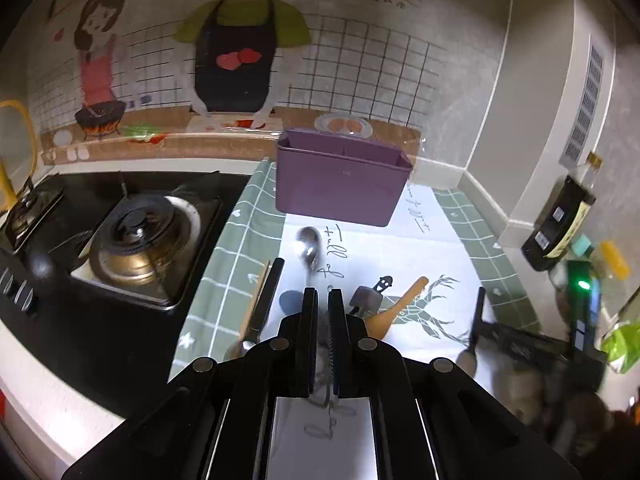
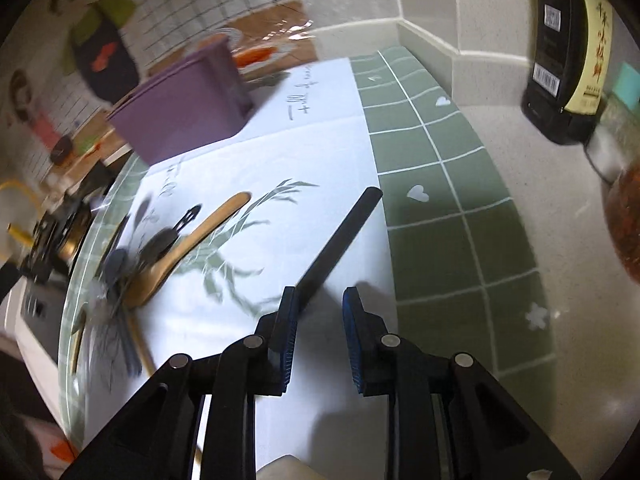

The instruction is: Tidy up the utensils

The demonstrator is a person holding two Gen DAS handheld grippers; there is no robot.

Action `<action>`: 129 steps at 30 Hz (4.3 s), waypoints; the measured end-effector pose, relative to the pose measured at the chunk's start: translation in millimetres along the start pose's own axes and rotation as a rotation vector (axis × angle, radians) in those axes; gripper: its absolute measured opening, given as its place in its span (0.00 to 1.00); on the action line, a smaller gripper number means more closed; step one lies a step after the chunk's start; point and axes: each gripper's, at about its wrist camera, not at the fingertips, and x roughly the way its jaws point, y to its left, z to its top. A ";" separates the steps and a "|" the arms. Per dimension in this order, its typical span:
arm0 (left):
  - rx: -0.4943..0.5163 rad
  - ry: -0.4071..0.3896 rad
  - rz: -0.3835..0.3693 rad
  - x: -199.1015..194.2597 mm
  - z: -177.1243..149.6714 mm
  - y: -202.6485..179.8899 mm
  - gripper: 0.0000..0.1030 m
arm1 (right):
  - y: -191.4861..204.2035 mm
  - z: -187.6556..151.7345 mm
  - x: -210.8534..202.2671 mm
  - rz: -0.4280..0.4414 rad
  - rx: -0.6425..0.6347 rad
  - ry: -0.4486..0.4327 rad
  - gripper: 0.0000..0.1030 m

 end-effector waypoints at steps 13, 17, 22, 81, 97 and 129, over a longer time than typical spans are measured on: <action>-0.111 0.116 -0.040 22.4 -35.4 33.9 0.08 | 55.3 24.4 36.3 -0.078 -0.267 -0.049 0.21; -0.105 0.126 -0.074 31.1 -45.3 39.5 0.24 | 60.6 14.0 29.8 -0.027 -0.377 -0.033 0.13; 0.007 0.144 -0.094 56.9 -34.5 23.4 0.34 | 44.9 2.0 16.1 0.045 -0.369 -0.006 0.12; 0.071 0.173 -0.008 56.0 -85.8 9.4 0.29 | 39.4 -19.5 -23.3 0.205 -0.378 -0.051 0.11; -0.020 0.029 0.022 -1.6 -18.5 14.1 0.22 | 46.7 -8.2 -35.1 0.219 -0.364 -0.096 0.11; 0.018 -0.136 -0.038 -34.7 83.0 30.9 0.22 | 49.4 45.1 -4.6 0.149 -0.348 0.009 0.17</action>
